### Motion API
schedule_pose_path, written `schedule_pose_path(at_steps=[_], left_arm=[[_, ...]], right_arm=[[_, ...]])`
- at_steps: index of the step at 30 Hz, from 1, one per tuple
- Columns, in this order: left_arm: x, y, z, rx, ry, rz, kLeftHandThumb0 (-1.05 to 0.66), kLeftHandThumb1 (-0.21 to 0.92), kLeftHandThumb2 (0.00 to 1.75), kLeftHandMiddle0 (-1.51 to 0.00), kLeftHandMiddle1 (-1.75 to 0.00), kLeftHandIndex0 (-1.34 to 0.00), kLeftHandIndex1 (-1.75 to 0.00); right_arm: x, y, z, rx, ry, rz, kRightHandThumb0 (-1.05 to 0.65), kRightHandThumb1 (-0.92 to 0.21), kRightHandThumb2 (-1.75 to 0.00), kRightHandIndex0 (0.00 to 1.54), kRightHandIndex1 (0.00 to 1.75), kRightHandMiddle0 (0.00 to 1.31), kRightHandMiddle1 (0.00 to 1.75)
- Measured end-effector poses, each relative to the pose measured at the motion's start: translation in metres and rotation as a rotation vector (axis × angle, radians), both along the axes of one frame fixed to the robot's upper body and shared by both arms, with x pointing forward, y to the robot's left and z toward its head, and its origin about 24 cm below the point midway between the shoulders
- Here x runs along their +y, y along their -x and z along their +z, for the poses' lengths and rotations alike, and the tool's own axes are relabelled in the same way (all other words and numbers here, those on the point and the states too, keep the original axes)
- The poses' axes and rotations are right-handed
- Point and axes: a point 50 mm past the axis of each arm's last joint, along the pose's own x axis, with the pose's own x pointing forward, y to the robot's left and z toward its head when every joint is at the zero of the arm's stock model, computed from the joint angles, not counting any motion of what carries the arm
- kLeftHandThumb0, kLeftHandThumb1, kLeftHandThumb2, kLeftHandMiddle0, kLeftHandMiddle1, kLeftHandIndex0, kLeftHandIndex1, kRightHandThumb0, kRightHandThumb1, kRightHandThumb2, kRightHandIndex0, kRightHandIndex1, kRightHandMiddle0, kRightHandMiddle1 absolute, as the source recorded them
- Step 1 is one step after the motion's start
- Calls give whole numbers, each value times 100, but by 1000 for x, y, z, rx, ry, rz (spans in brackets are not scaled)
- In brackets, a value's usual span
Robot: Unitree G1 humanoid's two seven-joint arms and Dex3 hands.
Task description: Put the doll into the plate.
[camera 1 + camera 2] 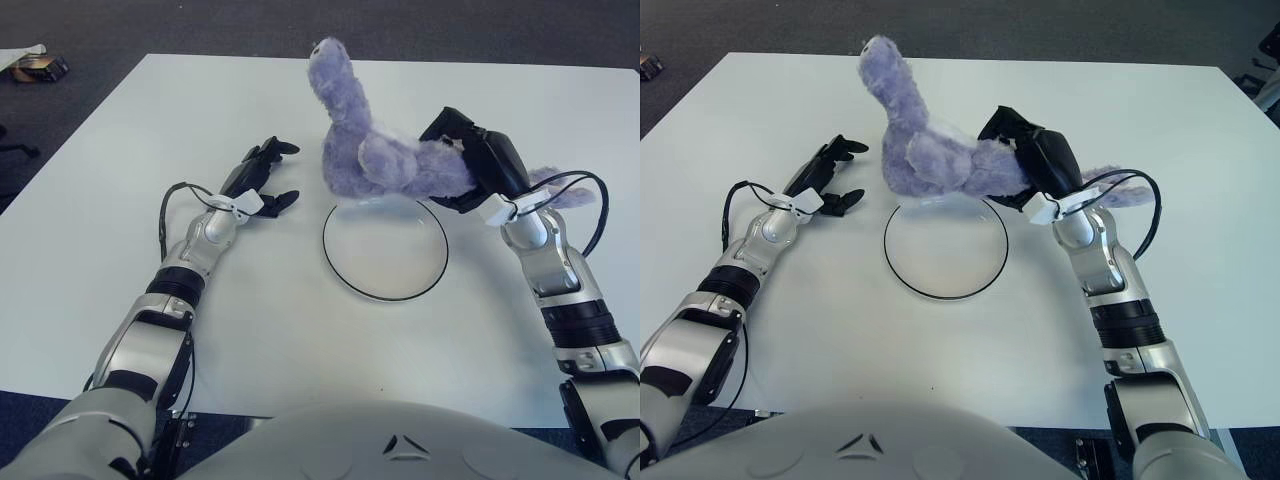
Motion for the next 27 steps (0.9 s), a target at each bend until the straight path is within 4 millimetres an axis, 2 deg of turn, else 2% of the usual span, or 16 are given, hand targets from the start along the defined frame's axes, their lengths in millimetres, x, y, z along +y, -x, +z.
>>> schedule_pose_path(at_steps=[13,27], left_arm=[[0,-3,-1,12,13,26,-65,70,74,-9,-108,0,-108],[0,-5,-3,33,44,52,-59,68,76,-10,-110,0,-113]], right_arm=[[0,17,-5,47,19,68,0,-12,-155,77,172,52,175],[-2,29,-7,120,98,139,0,-13,-153,77,171,51,175]])
